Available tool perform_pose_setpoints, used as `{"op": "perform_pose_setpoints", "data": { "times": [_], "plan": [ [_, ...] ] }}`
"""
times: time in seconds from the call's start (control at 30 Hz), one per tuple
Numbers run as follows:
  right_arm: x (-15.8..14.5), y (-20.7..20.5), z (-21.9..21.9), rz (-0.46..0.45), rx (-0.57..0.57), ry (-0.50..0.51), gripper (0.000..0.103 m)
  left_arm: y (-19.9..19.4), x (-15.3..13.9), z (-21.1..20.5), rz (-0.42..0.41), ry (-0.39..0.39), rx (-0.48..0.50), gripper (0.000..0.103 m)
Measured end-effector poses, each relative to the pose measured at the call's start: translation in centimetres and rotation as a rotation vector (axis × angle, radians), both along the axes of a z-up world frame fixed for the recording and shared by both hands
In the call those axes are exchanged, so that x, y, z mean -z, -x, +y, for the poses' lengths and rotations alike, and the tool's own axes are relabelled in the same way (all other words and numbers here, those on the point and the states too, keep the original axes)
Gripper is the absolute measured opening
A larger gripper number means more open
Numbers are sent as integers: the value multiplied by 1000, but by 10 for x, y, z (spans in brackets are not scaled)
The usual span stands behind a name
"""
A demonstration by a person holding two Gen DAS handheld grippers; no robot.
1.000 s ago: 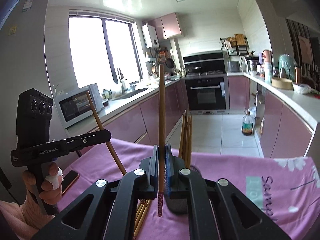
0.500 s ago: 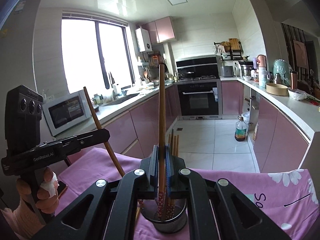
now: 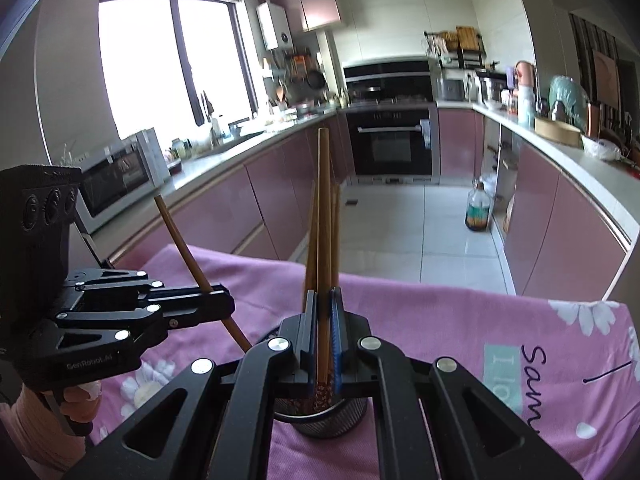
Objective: Organize utensils
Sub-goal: 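Lower both chopsticks into the mesh cup and open both grippers, then move both open grippers back over the remaining chopsticks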
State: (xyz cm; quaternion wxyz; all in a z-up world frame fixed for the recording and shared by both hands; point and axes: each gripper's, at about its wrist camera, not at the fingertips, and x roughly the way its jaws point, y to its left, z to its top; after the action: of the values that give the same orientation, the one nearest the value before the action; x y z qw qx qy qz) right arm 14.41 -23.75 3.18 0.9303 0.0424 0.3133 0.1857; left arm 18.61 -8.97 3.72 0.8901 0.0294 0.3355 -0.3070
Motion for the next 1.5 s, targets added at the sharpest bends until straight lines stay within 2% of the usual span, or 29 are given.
{"op": "perform_pose_setpoints", "data": {
  "times": [0.23, 0.5, 0.67, 0.73, 0.77, 0.87, 0.93, 1.17, 1.33, 1.5],
  "plan": [
    [14, -13, 1, 46, 27, 1, 6, -20, 0, -11, 20, -15, -1, 8],
    [13, -14, 1, 35, 43, -8, 7, -51, 12, -14, 79, 1, -46, 8],
    [10, -9, 2, 20, 39, -18, 8, -48, 18, -13, 73, -4, -55, 8],
    [9, -8, 0, 14, 36, -25, 13, -44, 18, -10, 59, 1, -67, 8],
    [9, -6, 0, 10, 31, -30, 19, -43, 17, -8, 54, 5, -71, 8],
    [7, 3, 2, -7, 15, -29, 20, -30, 15, -2, 15, 17, -88, 10],
    [4, 11, 4, -20, 1, -33, 20, -16, 12, 3, -28, 25, -99, 19],
    [-2, 51, 14, -70, -75, -47, 25, 27, 7, 28, -118, 45, -119, 28],
    [6, 67, 24, -52, -134, -49, 25, 48, 20, 53, -102, 37, -153, 31],
    [27, 75, 36, 10, -174, -37, 25, 62, 39, 70, -64, 17, -188, 31]
  ]
}}
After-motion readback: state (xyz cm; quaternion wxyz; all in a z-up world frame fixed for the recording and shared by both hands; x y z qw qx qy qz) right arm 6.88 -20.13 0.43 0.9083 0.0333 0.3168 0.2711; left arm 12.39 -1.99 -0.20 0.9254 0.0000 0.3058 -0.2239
